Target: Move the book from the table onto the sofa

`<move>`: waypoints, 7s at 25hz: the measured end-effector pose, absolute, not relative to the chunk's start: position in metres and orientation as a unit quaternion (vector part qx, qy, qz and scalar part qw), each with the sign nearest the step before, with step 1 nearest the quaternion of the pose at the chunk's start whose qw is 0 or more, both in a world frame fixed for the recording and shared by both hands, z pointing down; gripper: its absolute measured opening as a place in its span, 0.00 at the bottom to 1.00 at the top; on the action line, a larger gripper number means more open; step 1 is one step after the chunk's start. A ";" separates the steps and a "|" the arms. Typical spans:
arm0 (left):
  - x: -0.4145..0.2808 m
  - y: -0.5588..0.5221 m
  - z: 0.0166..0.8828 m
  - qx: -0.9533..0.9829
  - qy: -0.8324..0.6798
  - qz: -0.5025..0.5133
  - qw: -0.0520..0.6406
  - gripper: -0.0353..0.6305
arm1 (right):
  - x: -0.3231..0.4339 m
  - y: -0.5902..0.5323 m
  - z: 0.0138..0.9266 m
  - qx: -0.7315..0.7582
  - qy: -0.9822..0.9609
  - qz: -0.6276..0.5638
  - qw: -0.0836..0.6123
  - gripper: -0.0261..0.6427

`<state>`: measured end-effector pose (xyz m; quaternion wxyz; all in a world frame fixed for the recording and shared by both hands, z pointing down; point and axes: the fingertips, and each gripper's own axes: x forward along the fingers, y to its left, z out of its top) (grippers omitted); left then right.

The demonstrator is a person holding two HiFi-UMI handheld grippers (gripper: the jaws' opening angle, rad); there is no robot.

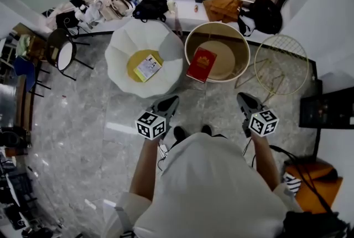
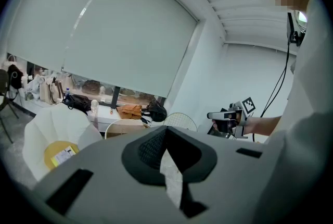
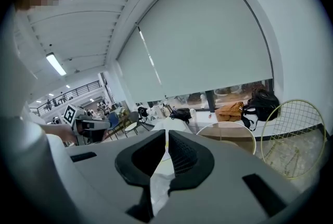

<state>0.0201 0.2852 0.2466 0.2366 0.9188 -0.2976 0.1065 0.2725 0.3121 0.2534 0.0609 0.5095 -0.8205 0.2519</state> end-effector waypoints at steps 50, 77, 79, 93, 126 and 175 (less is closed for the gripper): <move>-0.017 0.105 0.305 0.915 -0.247 0.140 0.286 0.06 | 0.226 0.170 0.318 0.526 -0.776 0.345 0.055 0.11; 0.025 0.042 0.393 0.909 -0.168 0.202 0.324 0.06 | 0.232 0.103 0.423 0.540 -0.715 0.442 0.038 0.11; 0.034 0.036 0.402 0.904 -0.178 0.198 0.335 0.06 | 0.240 0.095 0.442 0.530 -0.717 0.451 0.048 0.11; 0.080 -0.002 0.523 0.874 -0.210 0.229 0.374 0.06 | 0.254 0.078 0.582 0.461 -0.704 0.532 0.091 0.23; 0.102 0.012 0.807 0.772 -0.179 0.312 0.524 0.54 | 0.197 0.092 0.846 0.332 -0.597 0.727 0.070 0.60; -0.013 -0.017 0.771 0.771 -0.323 0.187 0.517 0.50 | 0.081 0.009 0.790 0.183 -0.729 0.620 0.225 0.54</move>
